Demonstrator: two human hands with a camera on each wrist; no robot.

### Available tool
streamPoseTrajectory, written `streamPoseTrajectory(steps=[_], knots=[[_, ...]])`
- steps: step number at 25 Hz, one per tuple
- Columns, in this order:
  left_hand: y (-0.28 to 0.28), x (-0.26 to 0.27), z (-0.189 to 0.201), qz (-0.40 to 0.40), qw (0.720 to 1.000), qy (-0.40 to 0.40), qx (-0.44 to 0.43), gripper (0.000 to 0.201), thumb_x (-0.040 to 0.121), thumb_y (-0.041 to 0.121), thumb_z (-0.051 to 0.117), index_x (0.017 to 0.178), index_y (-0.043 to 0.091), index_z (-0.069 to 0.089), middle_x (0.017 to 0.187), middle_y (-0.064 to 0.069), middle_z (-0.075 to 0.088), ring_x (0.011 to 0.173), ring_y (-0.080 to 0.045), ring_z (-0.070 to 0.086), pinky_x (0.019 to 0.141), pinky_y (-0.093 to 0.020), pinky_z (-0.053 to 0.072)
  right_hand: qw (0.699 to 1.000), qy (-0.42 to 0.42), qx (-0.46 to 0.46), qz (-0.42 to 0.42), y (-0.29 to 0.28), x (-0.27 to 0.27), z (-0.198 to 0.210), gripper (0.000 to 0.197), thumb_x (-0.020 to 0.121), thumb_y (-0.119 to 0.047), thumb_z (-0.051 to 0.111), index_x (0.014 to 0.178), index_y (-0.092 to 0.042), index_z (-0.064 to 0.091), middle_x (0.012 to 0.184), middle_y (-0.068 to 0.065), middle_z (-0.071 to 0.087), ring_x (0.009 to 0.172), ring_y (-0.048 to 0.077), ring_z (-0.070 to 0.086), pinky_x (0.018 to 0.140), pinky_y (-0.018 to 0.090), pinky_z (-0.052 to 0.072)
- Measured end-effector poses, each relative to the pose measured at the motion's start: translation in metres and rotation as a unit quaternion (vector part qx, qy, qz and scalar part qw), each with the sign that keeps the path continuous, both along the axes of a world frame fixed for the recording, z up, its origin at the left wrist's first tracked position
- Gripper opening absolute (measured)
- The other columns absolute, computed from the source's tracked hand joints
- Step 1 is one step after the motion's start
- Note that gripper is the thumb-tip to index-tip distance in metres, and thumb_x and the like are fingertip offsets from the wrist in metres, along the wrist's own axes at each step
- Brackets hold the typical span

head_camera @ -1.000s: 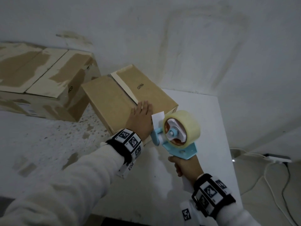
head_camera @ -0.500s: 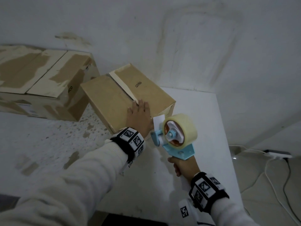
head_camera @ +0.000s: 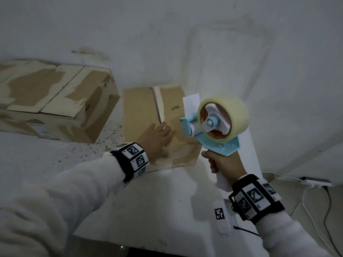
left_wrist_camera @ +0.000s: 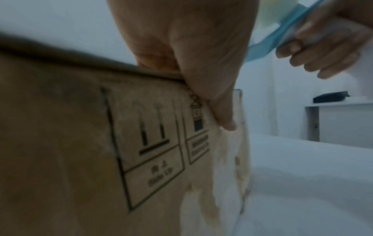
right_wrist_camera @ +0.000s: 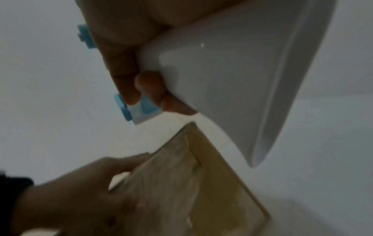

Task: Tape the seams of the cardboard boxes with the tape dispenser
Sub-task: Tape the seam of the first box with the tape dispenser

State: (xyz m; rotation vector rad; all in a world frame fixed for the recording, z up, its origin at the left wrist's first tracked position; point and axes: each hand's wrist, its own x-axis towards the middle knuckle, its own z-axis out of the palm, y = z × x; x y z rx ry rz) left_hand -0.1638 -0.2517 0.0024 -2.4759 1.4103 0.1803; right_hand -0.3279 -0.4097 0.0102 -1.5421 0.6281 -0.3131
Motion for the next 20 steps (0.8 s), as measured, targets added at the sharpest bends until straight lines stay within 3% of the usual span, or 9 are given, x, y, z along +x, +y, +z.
streamPoseTrajectory(steps=[3, 6, 10, 13, 14, 16, 17, 18, 20], knots=[[0.036, 0.019, 0.004, -0.067, 0.996, -0.013, 0.051, 0.078, 0.094, 0.041, 0.046, 0.151, 0.02, -0.004, 0.16, 0.0, -0.004, 0.148, -0.024, -0.004, 0.117, -0.048, 0.004, 0.999, -0.011, 0.006, 0.041, 0.01, 0.015, 0.021, 0.029, 0.071, 0.002, 0.068, 0.057, -0.013, 0.047, 0.043, 0.006, 0.039, 0.04, 0.02, 0.033, 0.042, 0.027, 0.029], [0.054, 0.04, 0.011, -0.051, 0.997, -0.002, 0.054, 0.074, 0.096, 0.028, 0.046, 0.15, 0.024, -0.004, 0.16, 0.005, -0.008, 0.148, -0.023, -0.006, 0.118, -0.046, 0.004, 0.999, -0.002, -0.006, 0.052, 0.026, 0.033, 0.03, 0.025, 0.074, 0.005, 0.066, 0.062, -0.01, 0.049, 0.045, 0.007, 0.041, 0.039, 0.019, 0.035, 0.041, 0.027, 0.029], [0.07, 0.078, 0.018, -0.015, 0.999, 0.046, 0.005, 0.069, 0.093, 0.01, 0.046, 0.15, 0.027, 0.011, 0.159, 0.006, 0.011, 0.145, -0.019, 0.016, 0.114, -0.035, 0.025, 0.999, 0.012, -0.012, 0.05, 0.048, 0.055, 0.029, 0.02, 0.072, 0.004, 0.067, 0.067, -0.007, 0.051, 0.047, 0.009, 0.042, 0.039, 0.019, 0.037, 0.041, 0.025, 0.031], [0.069, 0.086, 0.036, 0.086, 0.974, 0.171, -0.117, 0.049, 0.094, 0.017, 0.044, 0.142, 0.024, 0.038, 0.15, 0.0, 0.037, 0.134, -0.021, 0.039, 0.106, -0.032, 0.035, 0.999, -0.001, -0.012, 0.048, 0.062, 0.07, 0.029, 0.019, 0.071, 0.004, 0.067, 0.066, -0.006, 0.052, 0.044, 0.008, 0.043, 0.038, 0.02, 0.037, 0.042, 0.026, 0.031], [0.067, 0.086, 0.044, 0.167, 0.929, 0.244, -0.223, 0.04, 0.098, 0.025, 0.04, 0.136, 0.019, 0.048, 0.141, -0.005, 0.049, 0.123, -0.024, 0.051, 0.1, -0.032, 0.04, 0.999, -0.009, -0.009, 0.047, 0.067, 0.076, 0.03, 0.019, 0.071, 0.005, 0.066, 0.065, -0.006, 0.052, 0.043, 0.007, 0.043, 0.038, 0.02, 0.037, 0.042, 0.026, 0.031], [0.064, 0.082, 0.059, 0.321, 0.719, 0.475, -0.394, 0.053, 0.096, 0.049, 0.034, 0.122, 0.01, 0.06, 0.122, -0.012, 0.064, 0.104, -0.028, 0.063, 0.091, -0.035, 0.046, 0.999, -0.022, -0.006, 0.042, 0.076, 0.086, 0.033, 0.02, 0.071, 0.007, 0.065, 0.066, -0.006, 0.052, 0.042, 0.005, 0.043, 0.038, 0.019, 0.036, 0.042, 0.026, 0.03], [0.065, 0.081, 0.064, 0.351, 0.609, 0.579, -0.414, 0.067, 0.092, 0.061, 0.028, 0.116, 0.008, 0.062, 0.113, -0.013, 0.067, 0.098, -0.029, 0.065, 0.09, -0.037, 0.048, 0.999, -0.029, -0.007, 0.042, 0.079, 0.091, 0.035, 0.02, 0.071, 0.008, 0.065, 0.066, -0.006, 0.051, 0.042, 0.003, 0.044, 0.038, 0.018, 0.036, 0.042, 0.026, 0.03], [0.069, 0.081, 0.067, 0.357, 0.53, 0.648, -0.415, 0.078, 0.088, 0.069, 0.024, 0.113, 0.006, 0.062, 0.106, -0.015, 0.069, 0.096, -0.03, 0.065, 0.09, -0.037, 0.048, 0.998, -0.032, -0.014, 0.047, 0.083, 0.095, 0.036, 0.021, 0.071, 0.008, 0.065, 0.066, -0.007, 0.051, 0.04, 0.001, 0.045, 0.037, 0.017, 0.036, 0.042, 0.026, 0.03], [0.077, 0.083, 0.069, 0.356, 0.466, 0.694, -0.418, 0.084, 0.086, 0.07, 0.025, 0.117, -0.001, 0.058, 0.102, -0.017, 0.067, 0.095, -0.029, 0.064, 0.095, -0.039, 0.046, 0.997, -0.029, -0.04, 0.065, 0.089, 0.1, 0.038, 0.023, 0.072, 0.007, 0.065, 0.065, -0.008, 0.05, 0.038, -0.006, 0.047, 0.036, 0.013, 0.039, 0.042, 0.028, 0.033]])
